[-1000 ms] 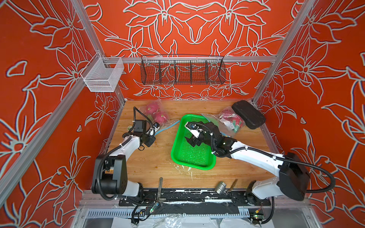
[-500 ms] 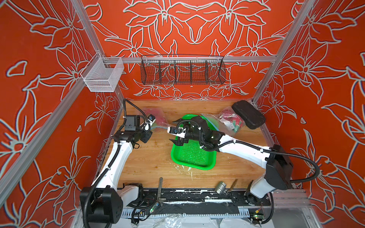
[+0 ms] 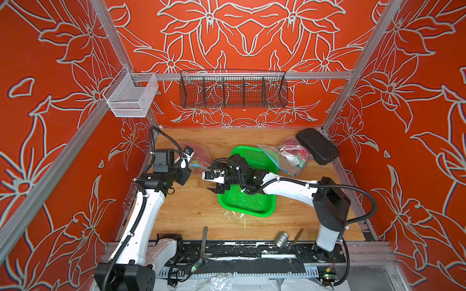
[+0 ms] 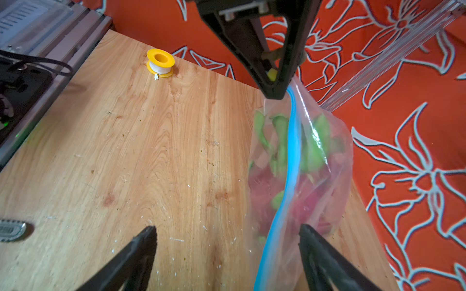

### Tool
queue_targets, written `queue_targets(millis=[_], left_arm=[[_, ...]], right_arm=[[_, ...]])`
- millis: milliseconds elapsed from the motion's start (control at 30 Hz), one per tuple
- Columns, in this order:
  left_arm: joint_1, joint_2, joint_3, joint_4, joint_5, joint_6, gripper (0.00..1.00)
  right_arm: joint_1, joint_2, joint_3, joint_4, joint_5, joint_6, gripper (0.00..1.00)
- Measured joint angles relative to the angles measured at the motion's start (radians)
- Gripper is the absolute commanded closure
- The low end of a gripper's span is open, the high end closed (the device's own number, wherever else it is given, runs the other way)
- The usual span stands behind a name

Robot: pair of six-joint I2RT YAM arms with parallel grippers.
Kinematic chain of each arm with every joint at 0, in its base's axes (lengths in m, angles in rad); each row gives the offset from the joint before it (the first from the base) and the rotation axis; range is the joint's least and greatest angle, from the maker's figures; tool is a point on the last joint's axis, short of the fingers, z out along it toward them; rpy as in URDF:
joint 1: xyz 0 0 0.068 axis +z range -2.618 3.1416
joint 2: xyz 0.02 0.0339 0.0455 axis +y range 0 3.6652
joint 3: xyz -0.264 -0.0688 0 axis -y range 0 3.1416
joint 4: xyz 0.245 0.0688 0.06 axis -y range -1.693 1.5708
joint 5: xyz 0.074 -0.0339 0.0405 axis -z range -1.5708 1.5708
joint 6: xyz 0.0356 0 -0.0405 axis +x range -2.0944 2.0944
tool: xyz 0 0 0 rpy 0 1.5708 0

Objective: Open the zip-top bag and take out the dragon fruit
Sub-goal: Pick up the zipper food storage bag at the center of the board.

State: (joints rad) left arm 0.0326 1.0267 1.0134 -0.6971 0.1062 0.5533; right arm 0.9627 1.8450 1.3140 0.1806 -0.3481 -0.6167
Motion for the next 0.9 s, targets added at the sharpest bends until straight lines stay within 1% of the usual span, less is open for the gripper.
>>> queue_targets(millis=[167,233,367,533,667,767,833,900], left_arm=[[0.000,-0.001,0.000,-0.024,0.001,-0.008,1.00],[0.000,-0.003,0.000,-0.030,0.002,-0.011,1.00],[0.000,-0.006,0.000,-0.041,0.002,-0.012,1.00],[0.000,-0.008,0.002,-0.052,-0.001,-0.012,1.00],[0.000,-0.011,0.020,-0.064,-0.006,-0.012,1.00],[0.000,-0.042,0.023,-0.069,-0.010,-0.012,1.00],[0.000,-0.066,0.025,-0.077,-0.010,-0.012,1.00],[0.000,-0.084,0.034,-0.084,-0.010,-0.012,1.00]], right_arm=[[0.008,0.104,0.004,0.140,0.082,0.016,0.18],[0.008,0.160,0.018,0.190,0.124,0.015,0.22],[0.008,0.245,0.037,0.301,0.207,0.013,0.36],[0.015,0.257,0.037,0.397,0.282,-0.001,0.54],[0.015,0.257,0.061,0.430,0.323,-0.011,0.70],[0.015,0.255,0.084,0.430,0.330,-0.018,0.90],[0.015,0.247,0.087,0.424,0.333,-0.023,1.00],[0.016,0.233,0.088,0.409,0.334,-0.028,1.00]])
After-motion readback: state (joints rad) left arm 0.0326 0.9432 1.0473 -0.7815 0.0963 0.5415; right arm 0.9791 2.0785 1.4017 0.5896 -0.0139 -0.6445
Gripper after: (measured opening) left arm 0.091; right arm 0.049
